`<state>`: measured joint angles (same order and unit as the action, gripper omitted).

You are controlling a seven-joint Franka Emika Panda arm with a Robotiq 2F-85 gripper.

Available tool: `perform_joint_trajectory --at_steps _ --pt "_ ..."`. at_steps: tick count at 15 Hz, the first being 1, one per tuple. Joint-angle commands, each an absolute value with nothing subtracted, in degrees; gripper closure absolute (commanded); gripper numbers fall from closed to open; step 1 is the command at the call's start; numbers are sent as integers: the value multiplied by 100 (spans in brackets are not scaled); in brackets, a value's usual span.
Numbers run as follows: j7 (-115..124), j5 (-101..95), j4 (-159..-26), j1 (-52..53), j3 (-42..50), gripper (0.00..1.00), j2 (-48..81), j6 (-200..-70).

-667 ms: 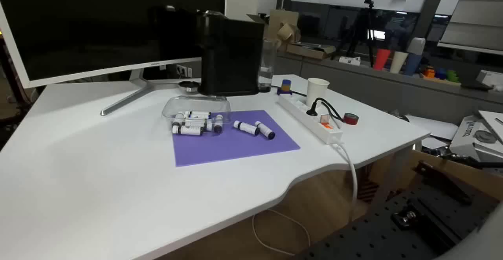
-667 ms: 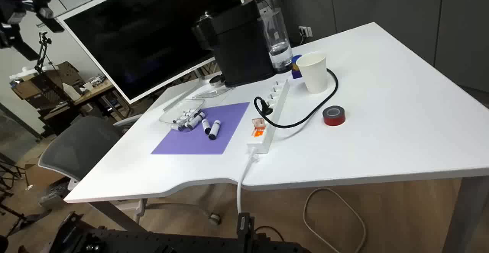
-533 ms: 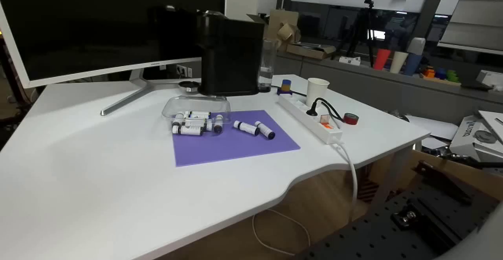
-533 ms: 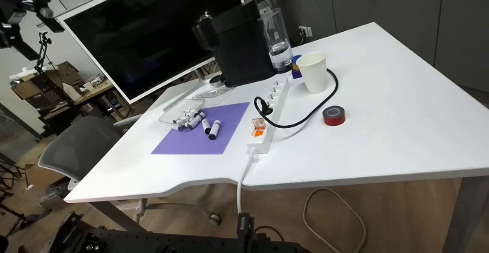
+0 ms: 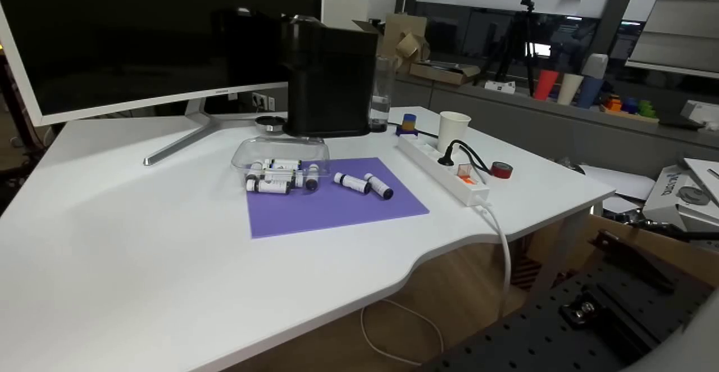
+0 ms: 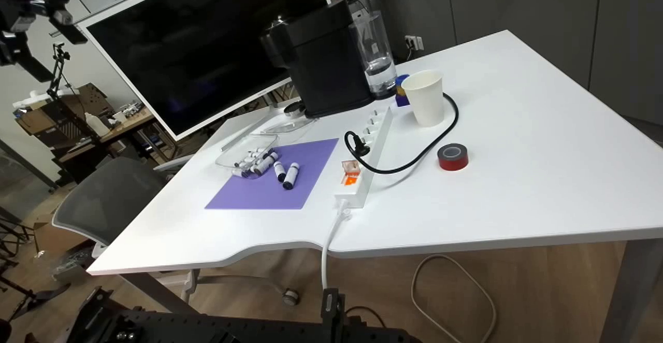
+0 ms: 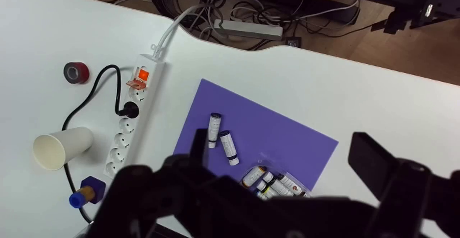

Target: Pick a bottle from the table and put it in the container

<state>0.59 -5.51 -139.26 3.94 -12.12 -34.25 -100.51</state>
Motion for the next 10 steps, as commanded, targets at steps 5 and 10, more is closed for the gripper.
perform_joint_trajectory --at_steps 5,10 --pt "941 -1478 -14132 160 -1195 0 -3212 -11061" --pt "950 -2041 -14123 -215 -890 0 -2213 -11894"
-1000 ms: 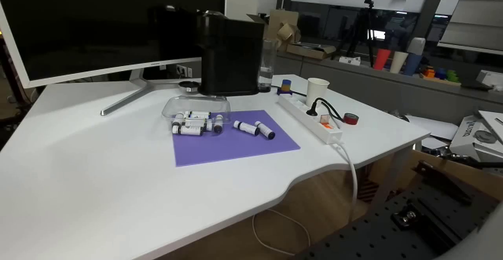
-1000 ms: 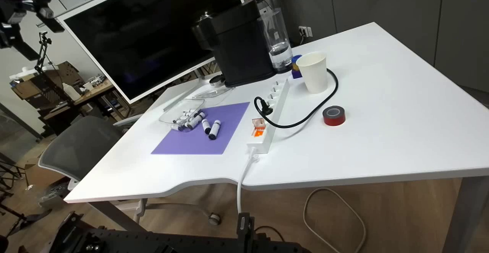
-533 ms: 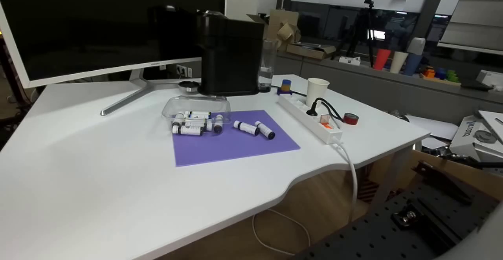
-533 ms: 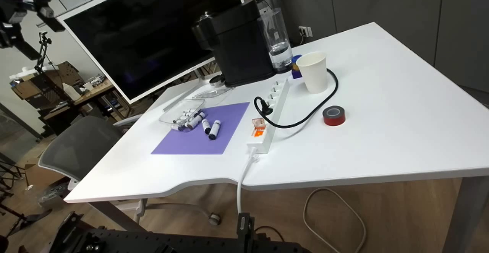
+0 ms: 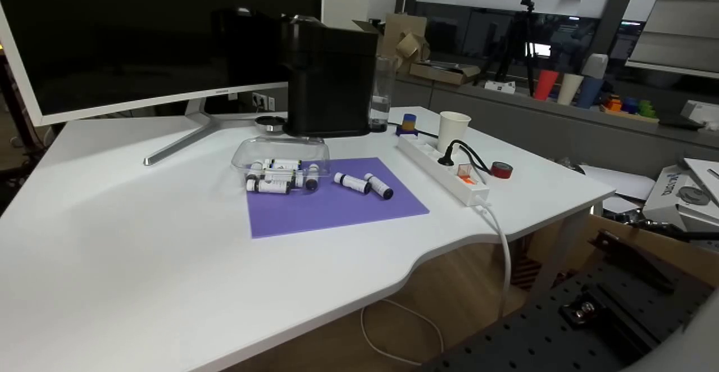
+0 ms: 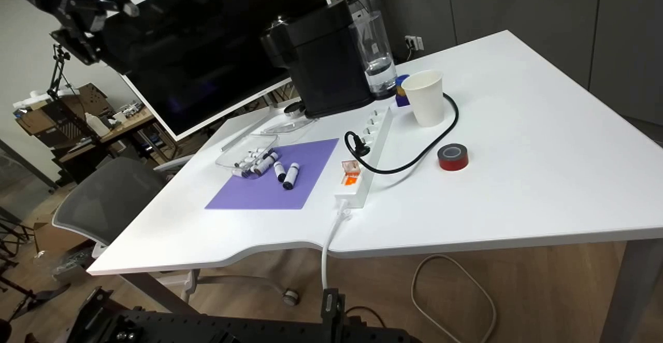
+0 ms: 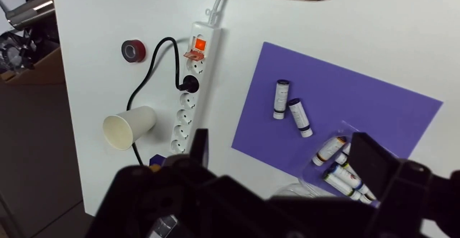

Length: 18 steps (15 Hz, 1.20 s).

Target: Pick a bottle from the table and put it in the container

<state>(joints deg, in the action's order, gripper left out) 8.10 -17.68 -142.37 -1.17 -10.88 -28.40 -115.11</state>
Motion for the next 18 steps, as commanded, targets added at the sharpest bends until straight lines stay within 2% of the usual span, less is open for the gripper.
perform_joint_trajectory --at_steps 1,6,8,12,18 --pt "793 -2016 -14085 -218 -779 0 -1963 -12077" --pt "-1088 -1202 -13916 32 -144 0 -839 -13110" --pt "-1487 -955 -13795 31 -78 0 -596 -13009" --pt "-1392 -1024 -13929 3 -103 0 -578 -13164" --pt "-784 -767 -14383 -101 23 0 -323 -14326"
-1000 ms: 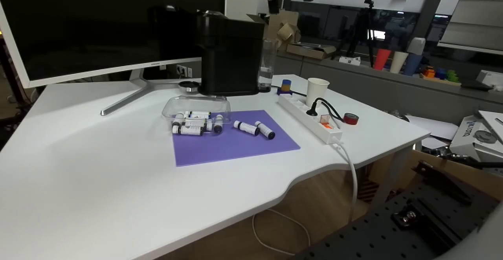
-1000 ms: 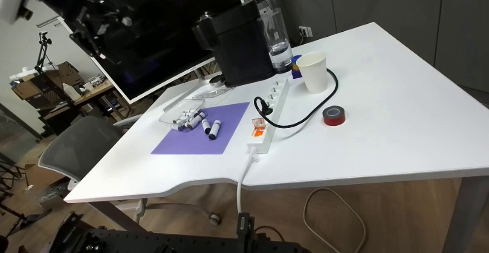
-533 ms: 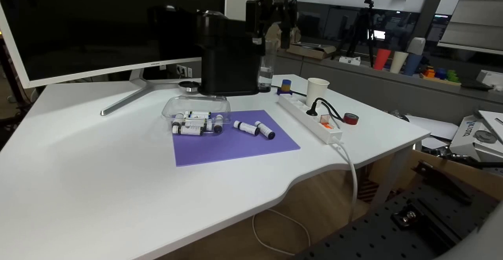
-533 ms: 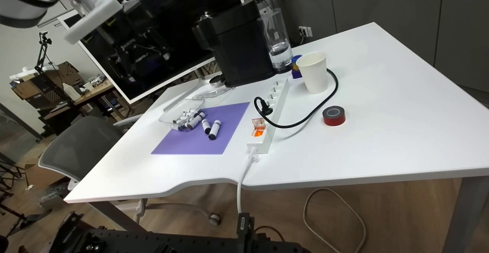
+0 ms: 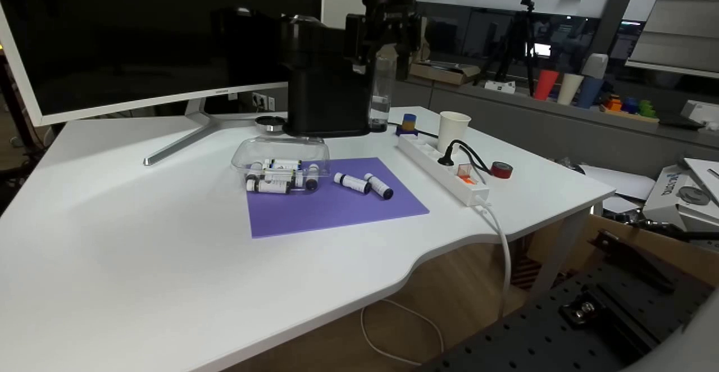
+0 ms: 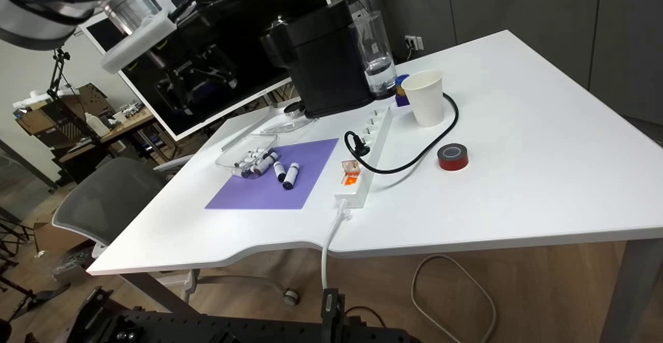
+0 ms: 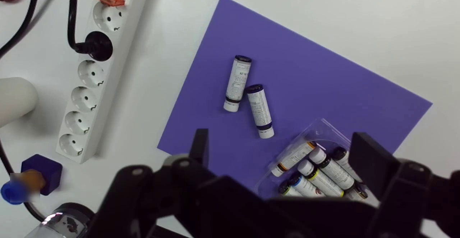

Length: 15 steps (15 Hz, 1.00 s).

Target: Pick a bottle from the table and put it in the container

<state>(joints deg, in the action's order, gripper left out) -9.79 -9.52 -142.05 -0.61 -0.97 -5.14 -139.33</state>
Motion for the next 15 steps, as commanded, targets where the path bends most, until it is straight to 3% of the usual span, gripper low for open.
perform_joint_trajectory --at_steps 1,15 --pt "-827 -657 -14419 -126 67 0 -173 -14451" --pt "-1174 303 -13776 -525 132 0 1913 -15247"
